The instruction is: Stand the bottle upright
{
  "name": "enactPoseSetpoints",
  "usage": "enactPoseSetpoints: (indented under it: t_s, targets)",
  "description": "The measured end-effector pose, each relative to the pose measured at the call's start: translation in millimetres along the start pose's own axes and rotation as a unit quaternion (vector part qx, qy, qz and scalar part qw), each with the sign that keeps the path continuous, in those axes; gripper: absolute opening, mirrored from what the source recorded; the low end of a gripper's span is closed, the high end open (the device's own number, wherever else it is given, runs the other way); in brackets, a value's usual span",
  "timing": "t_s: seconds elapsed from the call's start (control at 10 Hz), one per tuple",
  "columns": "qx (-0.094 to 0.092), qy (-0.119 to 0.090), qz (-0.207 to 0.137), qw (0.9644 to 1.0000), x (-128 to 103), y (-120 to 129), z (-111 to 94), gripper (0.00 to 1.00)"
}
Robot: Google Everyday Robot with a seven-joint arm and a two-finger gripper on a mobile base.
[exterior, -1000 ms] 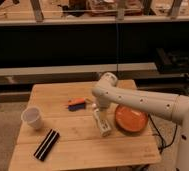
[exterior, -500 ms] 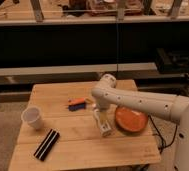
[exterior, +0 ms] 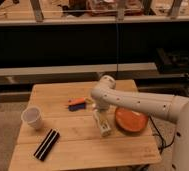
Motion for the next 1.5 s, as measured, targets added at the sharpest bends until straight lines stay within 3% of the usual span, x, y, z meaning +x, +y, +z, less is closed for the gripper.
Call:
enactPoseSetpoints:
  t_s: [0.3, 0.5, 0.8, 1.0, 1.1, 1.4, 1.5]
  targets:
    - [-0.002, 0.002, 0.003, 1.0, -1, 0, 1, 0.8]
    - [-0.028, -0.007, 0.043, 0.9987, -9, 6, -16, 0.8]
    - [-0.063, -0.025, 0.1, 0.9926, -14, 8, -41, 0.8]
    - [-0.075, -0.035, 0.137, 0.9871, -11, 11, -41, 0.8]
    - [-0.077, -0.039, 0.162, 0.983, -12, 12, -39, 0.8]
    - [-0.059, -0.032, 0.273, 0.9598, -6, 16, -28, 0.8]
    - [-0.047, -0.027, 0.318, 0.9465, -7, 18, -24, 0.8]
